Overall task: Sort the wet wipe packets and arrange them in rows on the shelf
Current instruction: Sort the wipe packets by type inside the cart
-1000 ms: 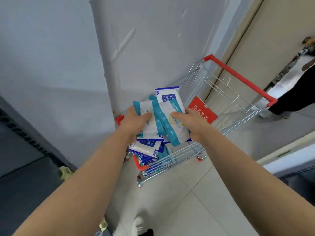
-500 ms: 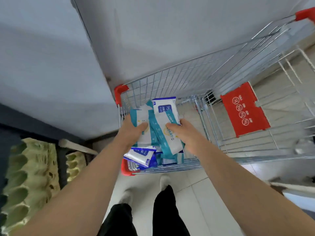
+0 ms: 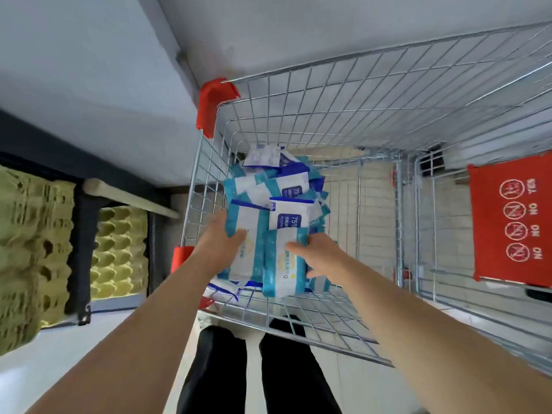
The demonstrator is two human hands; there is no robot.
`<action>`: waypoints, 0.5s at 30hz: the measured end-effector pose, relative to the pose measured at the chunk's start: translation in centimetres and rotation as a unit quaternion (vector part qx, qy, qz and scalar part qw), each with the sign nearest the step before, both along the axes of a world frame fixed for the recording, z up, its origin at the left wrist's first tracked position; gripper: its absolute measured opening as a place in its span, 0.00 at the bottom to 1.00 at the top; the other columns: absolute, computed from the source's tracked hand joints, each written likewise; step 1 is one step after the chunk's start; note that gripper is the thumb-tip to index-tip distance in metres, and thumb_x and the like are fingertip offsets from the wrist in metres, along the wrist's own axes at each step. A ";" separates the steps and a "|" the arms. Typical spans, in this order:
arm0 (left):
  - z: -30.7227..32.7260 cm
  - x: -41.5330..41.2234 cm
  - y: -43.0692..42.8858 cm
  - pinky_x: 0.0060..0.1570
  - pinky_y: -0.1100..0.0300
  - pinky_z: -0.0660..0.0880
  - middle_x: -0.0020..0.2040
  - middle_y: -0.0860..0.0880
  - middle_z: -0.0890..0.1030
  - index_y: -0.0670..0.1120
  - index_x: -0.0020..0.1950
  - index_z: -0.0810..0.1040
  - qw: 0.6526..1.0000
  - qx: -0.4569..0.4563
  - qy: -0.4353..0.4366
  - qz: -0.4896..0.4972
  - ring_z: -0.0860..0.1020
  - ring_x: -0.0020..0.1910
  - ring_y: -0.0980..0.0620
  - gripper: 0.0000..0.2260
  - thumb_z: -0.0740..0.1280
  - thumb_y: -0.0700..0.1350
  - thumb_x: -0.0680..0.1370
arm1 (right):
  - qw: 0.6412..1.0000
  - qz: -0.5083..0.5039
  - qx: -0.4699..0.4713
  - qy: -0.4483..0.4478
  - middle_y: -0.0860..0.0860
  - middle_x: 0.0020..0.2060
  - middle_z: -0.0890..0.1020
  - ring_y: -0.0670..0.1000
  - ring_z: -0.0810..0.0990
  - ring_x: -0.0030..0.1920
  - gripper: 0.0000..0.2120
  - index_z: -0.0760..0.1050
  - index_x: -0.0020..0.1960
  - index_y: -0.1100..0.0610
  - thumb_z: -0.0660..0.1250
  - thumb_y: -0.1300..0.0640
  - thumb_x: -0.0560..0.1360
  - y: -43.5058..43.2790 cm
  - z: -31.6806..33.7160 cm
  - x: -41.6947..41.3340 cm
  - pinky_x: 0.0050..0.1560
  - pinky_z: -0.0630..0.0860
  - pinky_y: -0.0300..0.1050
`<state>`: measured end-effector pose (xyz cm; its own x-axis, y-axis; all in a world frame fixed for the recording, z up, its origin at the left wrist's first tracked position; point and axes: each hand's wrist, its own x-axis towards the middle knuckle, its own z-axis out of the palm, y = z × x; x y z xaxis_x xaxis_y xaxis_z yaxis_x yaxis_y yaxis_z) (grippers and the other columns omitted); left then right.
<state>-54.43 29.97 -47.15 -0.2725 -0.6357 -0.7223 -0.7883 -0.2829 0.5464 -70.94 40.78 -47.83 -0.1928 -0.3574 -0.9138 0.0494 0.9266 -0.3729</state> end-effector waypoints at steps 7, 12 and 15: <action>0.0 -0.4 -0.3 0.52 0.48 0.78 0.58 0.49 0.76 0.54 0.63 0.69 0.994 -0.042 -0.049 -0.086 0.79 0.52 0.49 0.19 0.70 0.50 0.74 | 0.980 0.167 -0.024 0.102 0.51 0.27 0.70 0.50 0.68 0.27 0.14 0.68 0.35 0.57 0.67 0.52 0.74 0.5 -0.9 -0.7 0.29 0.64 0.42; 3.0 -1.3 -1.7 0.52 0.61 0.70 0.61 0.51 0.75 0.48 0.66 0.71 0.986 -0.139 -0.043 -0.086 0.75 0.58 0.54 0.17 0.67 0.46 0.78 | 0.953 0.210 -0.074 0.207 0.48 0.25 0.68 0.47 0.65 0.25 0.17 0.63 0.31 0.56 0.66 0.54 0.73 -1.3 1.8 -2.1 0.26 0.61 0.39; 4.7 -2.7 -3.5 0.57 0.59 0.71 0.61 0.49 0.77 0.47 0.65 0.73 0.975 -0.195 -0.019 -0.109 0.75 0.58 0.52 0.15 0.65 0.45 0.78 | 0.933 0.229 -0.112 0.256 0.47 0.29 0.65 0.45 0.64 0.28 0.18 0.60 0.32 0.53 0.65 0.53 0.75 -3.0 3.7 -3.1 0.28 0.59 0.40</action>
